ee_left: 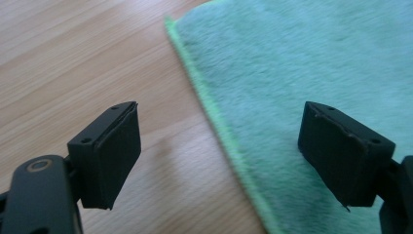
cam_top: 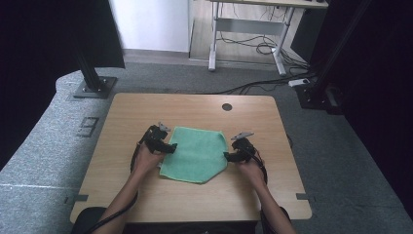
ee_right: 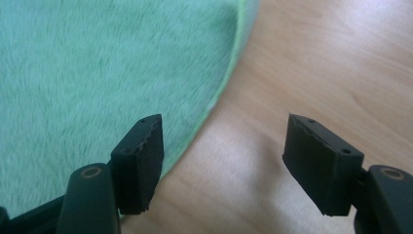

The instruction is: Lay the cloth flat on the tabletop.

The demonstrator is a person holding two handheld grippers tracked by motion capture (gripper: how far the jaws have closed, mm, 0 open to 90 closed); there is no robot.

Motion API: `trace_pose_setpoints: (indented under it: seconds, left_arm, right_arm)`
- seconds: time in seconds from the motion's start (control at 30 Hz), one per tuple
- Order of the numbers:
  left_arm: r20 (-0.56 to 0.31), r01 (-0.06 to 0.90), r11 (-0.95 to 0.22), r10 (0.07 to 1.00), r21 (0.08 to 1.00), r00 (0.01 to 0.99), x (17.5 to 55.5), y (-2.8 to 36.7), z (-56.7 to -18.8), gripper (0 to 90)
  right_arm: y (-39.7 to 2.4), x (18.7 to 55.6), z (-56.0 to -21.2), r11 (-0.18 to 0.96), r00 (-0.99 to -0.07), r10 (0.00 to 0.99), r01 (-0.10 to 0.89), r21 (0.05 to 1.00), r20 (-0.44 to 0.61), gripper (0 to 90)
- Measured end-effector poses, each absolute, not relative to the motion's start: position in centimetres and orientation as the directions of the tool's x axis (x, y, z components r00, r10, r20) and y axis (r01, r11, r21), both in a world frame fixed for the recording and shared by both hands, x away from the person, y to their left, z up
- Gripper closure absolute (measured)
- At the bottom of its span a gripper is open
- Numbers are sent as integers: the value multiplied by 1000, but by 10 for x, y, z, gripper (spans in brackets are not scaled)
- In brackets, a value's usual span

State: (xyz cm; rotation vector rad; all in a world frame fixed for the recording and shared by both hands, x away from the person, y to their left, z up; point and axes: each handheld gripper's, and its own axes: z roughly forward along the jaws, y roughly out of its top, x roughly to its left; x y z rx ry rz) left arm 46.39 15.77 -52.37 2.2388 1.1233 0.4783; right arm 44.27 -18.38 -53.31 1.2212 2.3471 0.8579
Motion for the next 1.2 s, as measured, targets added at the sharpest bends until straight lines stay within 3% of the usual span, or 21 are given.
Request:
trace_pose_setpoints:
  seconds: [0.17,0.3,0.73,1.0,1.2]
  left_arm:
    - [98,606,-532,793,591,601,457,155,-532,160]
    - [25,621,-479,803,621,595,446,162,-538,179]
    - [-3,613,-463,796,640,605,431,168,-540,178]
    - [-15,589,-463,777,662,629,423,165,-530,165]
    - [-7,572,-480,762,665,648,409,167,-528,164]
  right_arm:
    - [-182,466,-529,396,-541,841,618,679,2,304]
    - [-172,488,-531,401,-545,838,623,672,6,301]
    - [-181,528,-527,363,-442,895,661,657,-50,302]
    - [-187,483,-509,400,-542,840,600,692,-15,322]
    - [-184,424,-504,470,-660,751,555,686,21,447]
